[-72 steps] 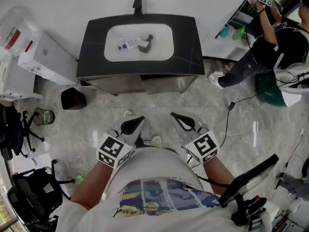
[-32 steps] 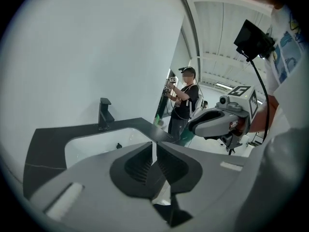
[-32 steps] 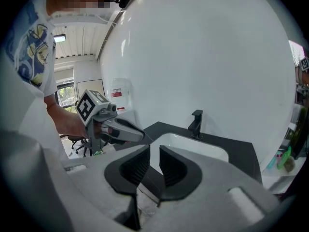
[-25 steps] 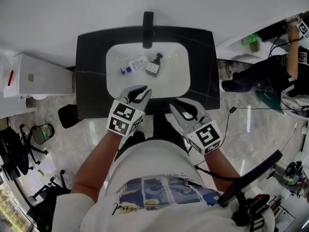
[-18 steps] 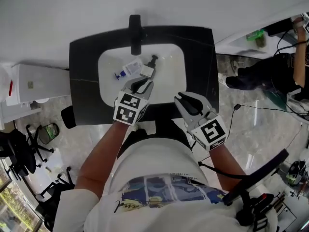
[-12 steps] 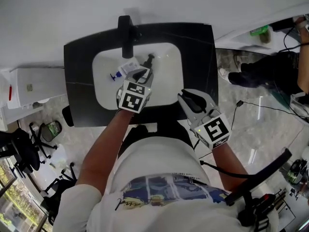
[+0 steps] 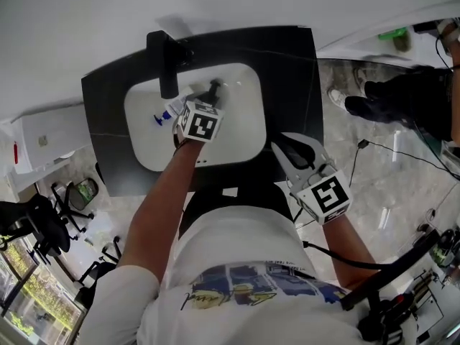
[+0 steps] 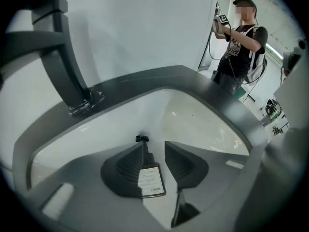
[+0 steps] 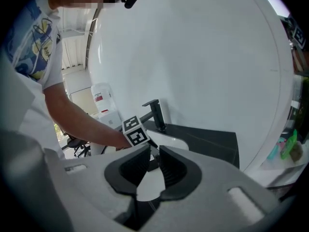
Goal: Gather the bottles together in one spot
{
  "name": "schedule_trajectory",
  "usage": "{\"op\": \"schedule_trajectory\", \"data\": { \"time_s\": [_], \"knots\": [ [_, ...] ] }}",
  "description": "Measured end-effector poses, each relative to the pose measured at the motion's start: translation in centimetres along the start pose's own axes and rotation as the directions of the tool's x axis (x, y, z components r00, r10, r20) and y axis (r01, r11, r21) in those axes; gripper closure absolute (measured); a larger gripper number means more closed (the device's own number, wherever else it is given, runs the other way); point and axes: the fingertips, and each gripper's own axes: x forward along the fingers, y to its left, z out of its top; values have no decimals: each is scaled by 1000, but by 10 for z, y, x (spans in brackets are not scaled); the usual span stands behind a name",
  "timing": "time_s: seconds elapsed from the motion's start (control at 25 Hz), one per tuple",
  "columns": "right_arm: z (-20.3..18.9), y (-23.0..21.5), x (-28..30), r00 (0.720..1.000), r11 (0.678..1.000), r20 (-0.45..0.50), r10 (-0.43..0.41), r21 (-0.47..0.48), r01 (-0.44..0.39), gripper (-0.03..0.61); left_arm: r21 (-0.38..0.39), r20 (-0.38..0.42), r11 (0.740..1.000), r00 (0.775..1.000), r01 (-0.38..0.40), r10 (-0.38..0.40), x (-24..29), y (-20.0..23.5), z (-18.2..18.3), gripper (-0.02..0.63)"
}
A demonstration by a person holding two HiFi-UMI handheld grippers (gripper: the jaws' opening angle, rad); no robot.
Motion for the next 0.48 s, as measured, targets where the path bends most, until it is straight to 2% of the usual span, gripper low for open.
{"op": "schedule_trajectory", "data": {
  "time_s": [0.48],
  "knots": [
    [-10,-19,2,1000,998,-24,17,61,-16,520,40,-143,998,988,-47,52,54,28,-8,463]
  ]
}}
